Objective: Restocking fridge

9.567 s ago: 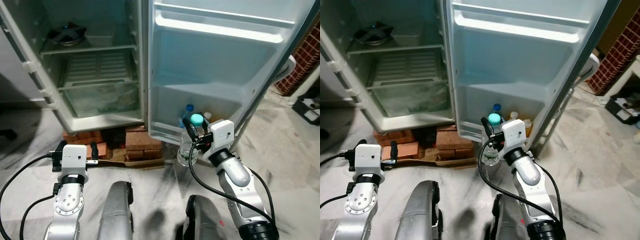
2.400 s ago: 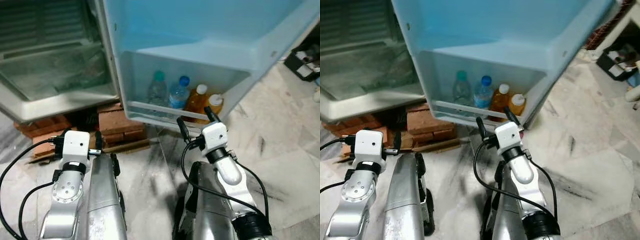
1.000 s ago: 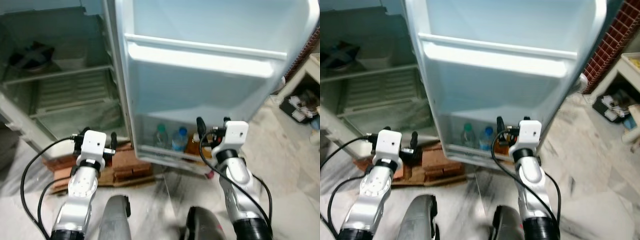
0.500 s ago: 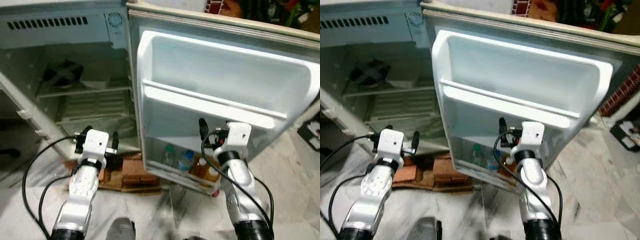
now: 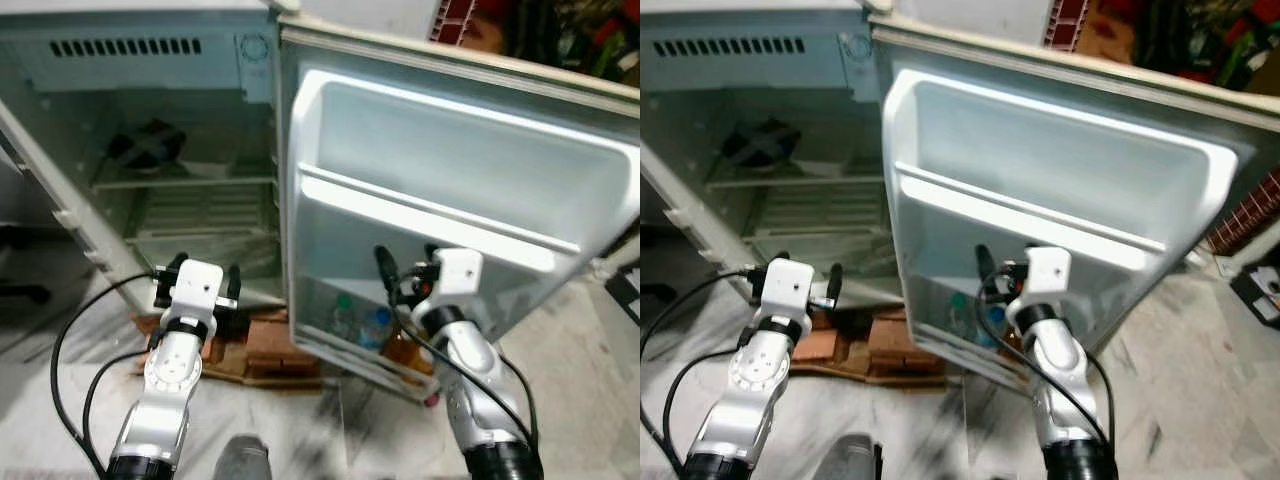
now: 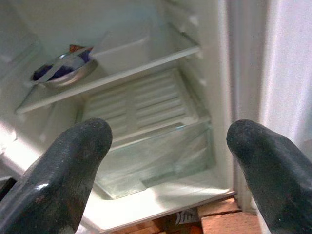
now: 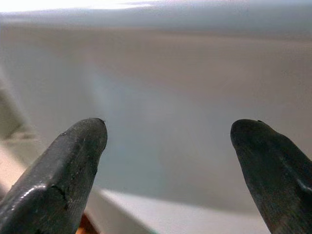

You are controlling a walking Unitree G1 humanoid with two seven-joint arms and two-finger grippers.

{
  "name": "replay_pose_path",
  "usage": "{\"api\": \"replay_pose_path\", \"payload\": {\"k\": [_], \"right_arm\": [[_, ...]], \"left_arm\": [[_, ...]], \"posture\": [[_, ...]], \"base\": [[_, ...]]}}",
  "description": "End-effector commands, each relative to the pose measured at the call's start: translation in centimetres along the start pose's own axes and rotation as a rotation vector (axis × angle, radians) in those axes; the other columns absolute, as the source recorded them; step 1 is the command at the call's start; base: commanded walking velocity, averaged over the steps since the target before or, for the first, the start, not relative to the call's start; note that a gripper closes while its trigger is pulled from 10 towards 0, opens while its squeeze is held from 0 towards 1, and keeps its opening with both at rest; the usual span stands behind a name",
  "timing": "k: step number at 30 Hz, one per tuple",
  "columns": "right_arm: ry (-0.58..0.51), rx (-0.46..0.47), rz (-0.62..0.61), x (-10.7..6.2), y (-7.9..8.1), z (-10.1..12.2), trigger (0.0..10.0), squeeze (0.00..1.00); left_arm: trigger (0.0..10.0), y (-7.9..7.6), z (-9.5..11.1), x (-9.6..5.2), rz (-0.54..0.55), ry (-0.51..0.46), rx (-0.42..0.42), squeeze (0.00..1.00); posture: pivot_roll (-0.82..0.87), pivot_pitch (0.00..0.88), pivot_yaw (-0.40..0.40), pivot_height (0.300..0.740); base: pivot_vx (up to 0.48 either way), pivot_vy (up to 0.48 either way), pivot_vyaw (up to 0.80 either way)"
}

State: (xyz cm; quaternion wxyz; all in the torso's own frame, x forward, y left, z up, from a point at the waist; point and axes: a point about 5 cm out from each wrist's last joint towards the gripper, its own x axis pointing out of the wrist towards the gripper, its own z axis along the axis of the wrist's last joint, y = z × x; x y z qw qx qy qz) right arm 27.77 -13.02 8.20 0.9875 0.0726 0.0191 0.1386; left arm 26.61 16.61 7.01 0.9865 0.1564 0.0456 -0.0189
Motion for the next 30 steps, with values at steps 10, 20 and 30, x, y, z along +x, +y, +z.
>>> {"api": "replay_pose_path", "payload": {"k": [10, 20, 30], "right_arm": [[0.11, 0.085, 0.377, -1.6, 3.0, -1.1, 10.0, 0.0], [0.171, 0.12, 0.494, -2.0, 3.0, -1.4, 10.0, 0.0], [0.136, 0.07, 0.435, -1.2, 1.6, -0.7, 10.0, 0.0]], "left_arm": [[10.0, -0.7, 0.1, 0.3, -0.028, 0.002, 0.016, 0.0], [10.0, -0.8, 0.1, 0.4, -0.034, -0.001, 0.028, 0.0], [10.0, -0.7, 0.2, 0.6, -0.036, -0.01, 0.037, 0.0]], "posture": [[0.1, 0.042, -0.028, 0.74], [0.1, 0.039, -0.02, 0.74], [0.1, 0.038, -0.02, 0.74]], "base": [[-0.265, -0.27, 0.0], [-0.262, -0.271, 0.0], [-0.024, -0.08, 0.0]]}}
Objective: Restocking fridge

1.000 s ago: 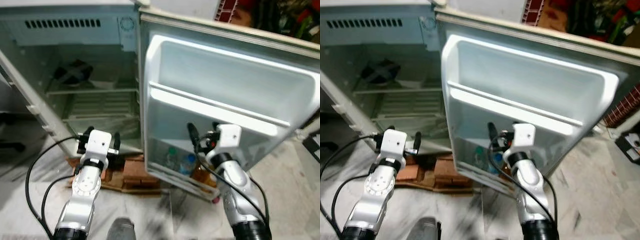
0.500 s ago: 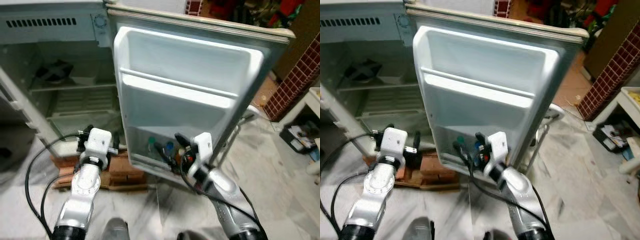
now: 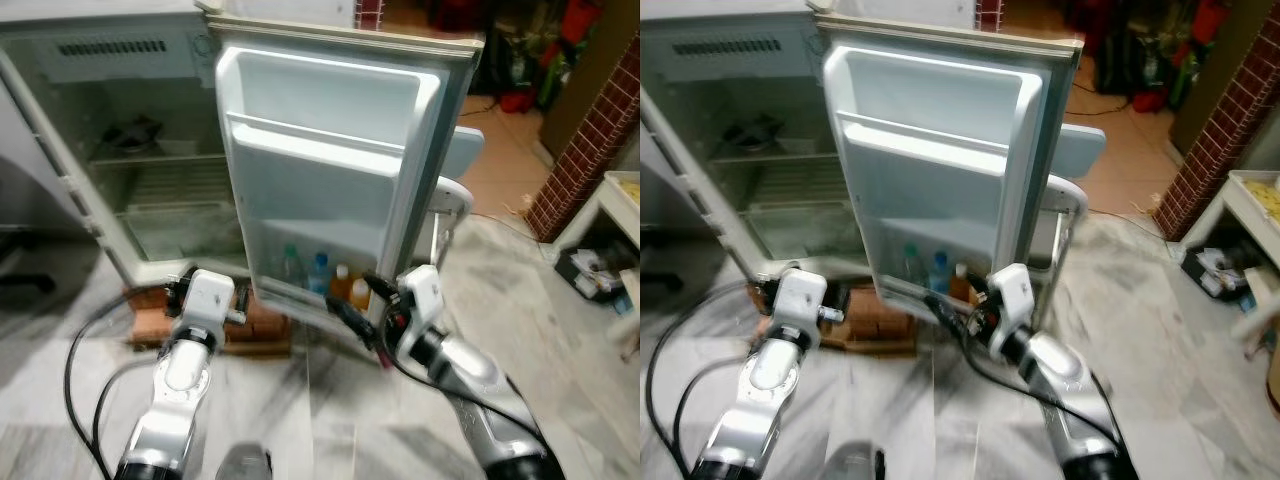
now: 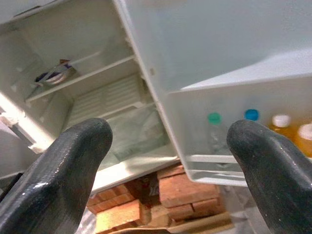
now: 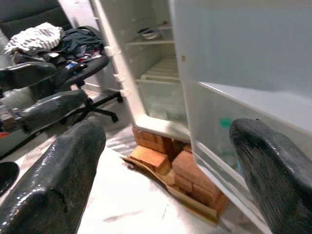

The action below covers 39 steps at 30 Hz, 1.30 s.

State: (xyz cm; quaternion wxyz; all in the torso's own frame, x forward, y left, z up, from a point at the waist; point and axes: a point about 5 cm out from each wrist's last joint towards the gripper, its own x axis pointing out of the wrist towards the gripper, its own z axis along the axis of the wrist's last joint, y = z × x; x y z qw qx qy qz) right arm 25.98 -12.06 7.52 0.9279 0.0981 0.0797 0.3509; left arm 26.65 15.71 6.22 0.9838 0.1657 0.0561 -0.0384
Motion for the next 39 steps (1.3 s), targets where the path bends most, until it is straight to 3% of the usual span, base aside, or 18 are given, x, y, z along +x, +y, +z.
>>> {"api": "replay_pose_path", "payload": {"k": [1, 25, 26, 27, 28, 34, 39], "right_arm": [[-0.01, -0.001, 0.004, 0.4, 0.2, 0.2, 10.0, 0.0], [-0.01, -0.001, 0.004, 0.4, 0.2, 0.2, 10.0, 0.0], [-0.089, -0.079, -0.145, 0.6, -1.3, 1.7, 10.0, 0.0], [-0.089, -0.079, -0.145, 0.6, -1.3, 1.7, 10.0, 0.0], [-0.188, -0.149, -0.314, 0.5, -2.7, 3.4, 10.0, 0.0], [-0.202, -0.2, -0.442, 0.3, -3.6, 4.0, 10.0, 0.0], [-0.207, -0.182, -0.531, -0.3, -4.7, 3.8, 10.0, 0.0]], "left_arm": [[10.0, 0.4, 0.7, 0.4, 0.005, -0.025, 0.017, 0.0], [10.0, 0.4, 0.7, 0.4, 0.005, -0.025, 0.017, 0.0], [10.0, 1.0, 0.5, 0.4, 0.04, -0.015, -0.001, 0.0], [10.0, 1.0, 0.5, 0.4, 0.04, -0.015, -0.001, 0.0], [10.0, 1.8, 0.2, 0.4, 0.081, -0.001, -0.022, 0.0], [10.0, 2.1, 0.1, 0.3, 0.11, 0.009, -0.023, 0.0], [10.0, 2.2, -0.3, 0.2, 0.12, 0.024, -0.023, 0.0]], "posture": [[0.1, 0.038, -0.02, 0.74], [0.1, 0.038, -0.02, 0.74], [0.11, 0.041, -0.025, 0.74], [0.11, 0.041, -0.025, 0.74], [0.11, 0.042, -0.024, 0.74], [0.11, 0.042, -0.024, 0.74], [0.11, 0.043, -0.024, 0.74]], "base": [[0.0, 0.0, 0.0], [0.0, 0.0, 0.0], [0.394, -0.27, 0.73], [0.394, -0.27, 0.73], [0.398, -0.266, 0.73], [0.394, -0.175, 0.36], [0.0, 0.0, 0.0]]}}
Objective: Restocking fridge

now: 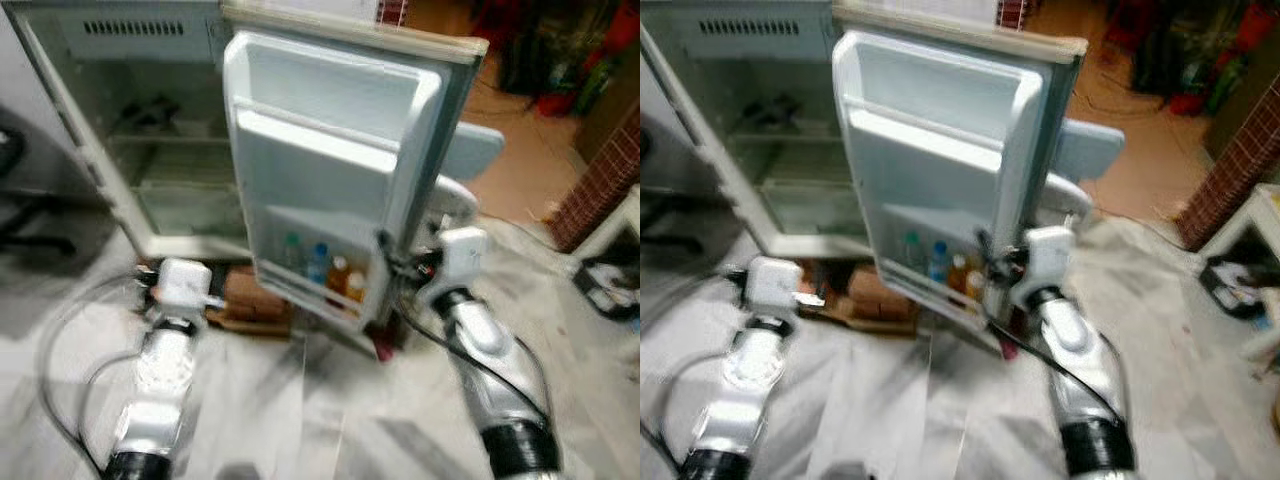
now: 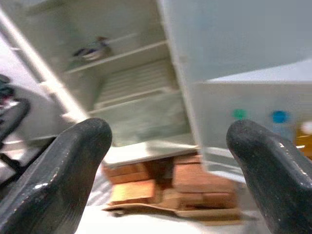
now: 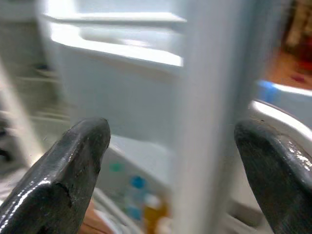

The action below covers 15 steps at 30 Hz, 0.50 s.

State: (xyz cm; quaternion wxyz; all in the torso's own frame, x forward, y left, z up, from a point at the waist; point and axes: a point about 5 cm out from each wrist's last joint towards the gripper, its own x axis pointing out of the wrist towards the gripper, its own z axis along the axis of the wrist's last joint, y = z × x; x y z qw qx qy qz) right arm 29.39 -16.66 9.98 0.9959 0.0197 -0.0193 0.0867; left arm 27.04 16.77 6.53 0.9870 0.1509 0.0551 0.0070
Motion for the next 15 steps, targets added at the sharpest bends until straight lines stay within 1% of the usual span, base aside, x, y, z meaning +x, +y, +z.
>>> {"api": "replay_pose_path", "payload": {"k": [1, 5, 7, 10, 15], "right_arm": [[-0.018, 0.0, -0.013, 0.2, 0.4, 0.0, 10.0, 0.0], [-0.023, -0.005, -0.02, 0.0, 0.6, -0.2, 10.0, 0.0], [-0.032, -0.015, -0.009, -0.1, 0.9, -0.1, 10.0, 0.0], [-0.043, -0.011, 0.0, -0.1, 1.3, 0.0, 10.0, 0.0], [-0.048, -0.011, 0.003, -0.1, 1.4, -0.1, 10.0, 0.0]], "left_arm": [[10.0, 1.1, -0.3, 0.0, 0.035, 0.014, 0.002, 0.0], [10.0, 1.3, -0.2, -0.2, 0.036, -0.009, 0.012, 0.0], [10.0, 1.3, -0.2, -0.2, 0.043, -0.002, 0.009, 0.0], [10.0, 1.4, -0.1, 0.0, 0.053, -0.005, 0.003, 0.0], [10.0, 1.4, -0.2, 0.0, 0.056, -0.004, 0.001, 0.0]], "posture": [[0.11, 0.044, -0.023, 0.74], [0.1, 0.044, -0.022, 0.74], [0.1, 0.044, -0.022, 0.74], [0.1, 0.044, -0.022, 0.74], [0.1, 0.046, -0.024, 0.74]], "base": [[0.0, 0.0, 0.0], [0.0, 0.0, 0.0], [0.266, -0.259, 0.0], [0.291, -0.326, 0.76], [0.3, -0.351, 0.74]]}}
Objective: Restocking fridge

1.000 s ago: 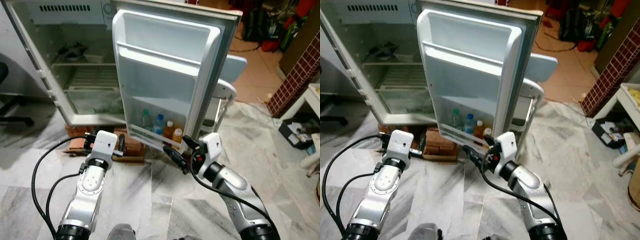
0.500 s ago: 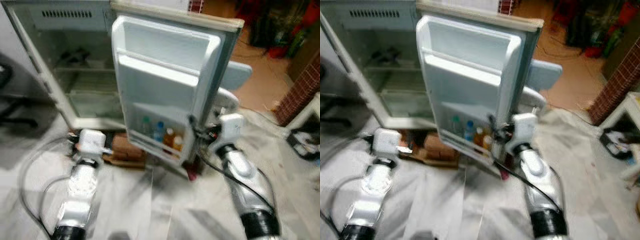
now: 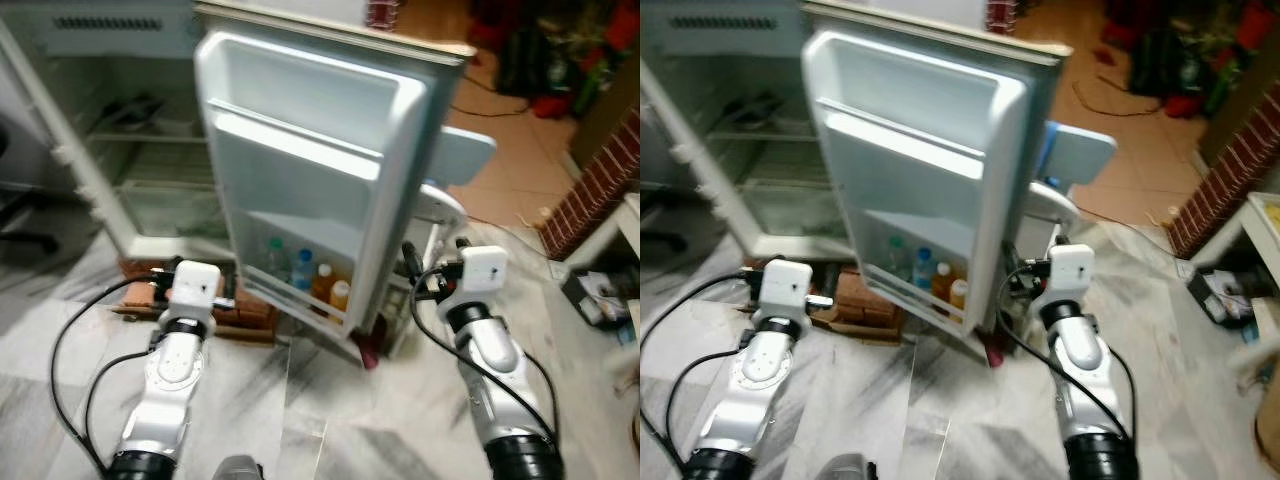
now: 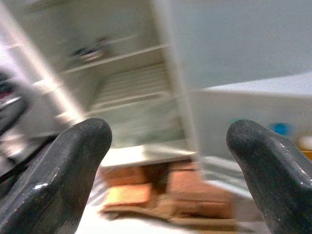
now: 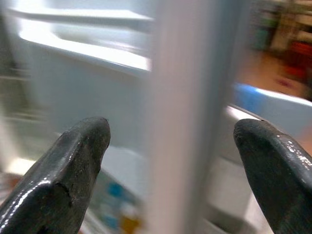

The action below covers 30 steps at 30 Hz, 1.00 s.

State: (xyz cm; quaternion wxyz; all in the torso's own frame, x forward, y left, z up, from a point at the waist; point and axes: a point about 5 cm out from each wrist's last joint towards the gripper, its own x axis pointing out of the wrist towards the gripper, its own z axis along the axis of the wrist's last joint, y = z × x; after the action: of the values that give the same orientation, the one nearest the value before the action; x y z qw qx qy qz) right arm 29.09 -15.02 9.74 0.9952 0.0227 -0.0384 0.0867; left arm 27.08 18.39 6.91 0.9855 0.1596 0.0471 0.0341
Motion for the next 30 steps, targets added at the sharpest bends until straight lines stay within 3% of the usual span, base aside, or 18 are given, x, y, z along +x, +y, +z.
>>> {"api": "replay_pose_path", "payload": {"k": [1, 10, 15, 22, 25, 26, 28, 29, 30], "right_arm": [[-0.011, -0.014, 0.003, -0.1, -0.2, 0.3, 10.0, 0.0], [-0.021, -0.017, -0.001, 0.2, -0.5, 0.5, 10.0, 0.0], [-0.024, -0.013, -0.014, 0.3, -0.5, 0.5, 10.0, 0.0], [-0.032, 0.016, 0.003, 0.1, -0.5, 0.5, 10.0, 0.0], [0.003, 0.128, 0.201, -0.3, 1.3, 0.3, 10.0, 0.0], [0.066, 0.257, 0.398, -1.3, 2.9, -0.1, 10.0, 0.0], [0.083, 0.265, 0.464, -1.7, 3.3, -0.1, 10.0, 0.0], [0.121, 0.259, 0.58, -2.5, 3.8, -0.4, 10.0, 0.0], [0.121, 0.259, 0.58, -2.5, 3.8, -0.4, 10.0, 0.0]], "left_arm": [[10.0, -0.3, 0.0, -0.1, 0.0, 0.005, -0.016, 0.0], [10.0, -0.3, -0.1, 0.0, 0.006, 0.013, -0.018, 0.0], [10.0, -0.3, -0.3, 0.0, 0.006, 0.026, -0.027, 0.0], [10.0, -0.3, -0.7, -0.5, -0.003, 0.037, -0.042, 0.0], [10.0, -0.3, -0.9, -0.6, -0.008, 0.046, -0.041, 0.0], [10.0, -0.3, -1.1, -0.8, -0.014, 0.055, -0.039, 0.0], [10.0, -0.3, -1.2, -0.9, -0.016, 0.063, -0.035, 0.0], [10.0, -0.3, -1.5, -1.1, -0.02, 0.078, -0.028, 0.0], [10.0, -0.3, -1.5, -1.1, -0.02, 0.078, -0.028, 0.0]], "posture": [[0.1, 0.046, -0.025, 0.74], [0.1, 0.05, -0.026, 0.74], [0.1, 0.049, -0.024, 0.74], [0.1, 0.054, -0.025, 0.74], [0.11, 0.06, -0.028, 0.74], [0.11, 0.059, -0.026, 0.74], [0.11, 0.059, -0.026, 0.74], [0.11, 0.056, -0.024, 0.74], [0.11, 0.056, -0.024, 0.74]], "base": [[0.3, -0.36, 0.74], [0.3, -0.36, 0.72], [0.28, -0.329, 0.0], [0.0, 0.0, 0.0], [0.0, 0.0, 0.0], [0.0, 0.0, 0.0], [0.0, 0.0, 0.0], [0.0, 0.0, 0.0], [0.0, 0.0, 0.0]]}}
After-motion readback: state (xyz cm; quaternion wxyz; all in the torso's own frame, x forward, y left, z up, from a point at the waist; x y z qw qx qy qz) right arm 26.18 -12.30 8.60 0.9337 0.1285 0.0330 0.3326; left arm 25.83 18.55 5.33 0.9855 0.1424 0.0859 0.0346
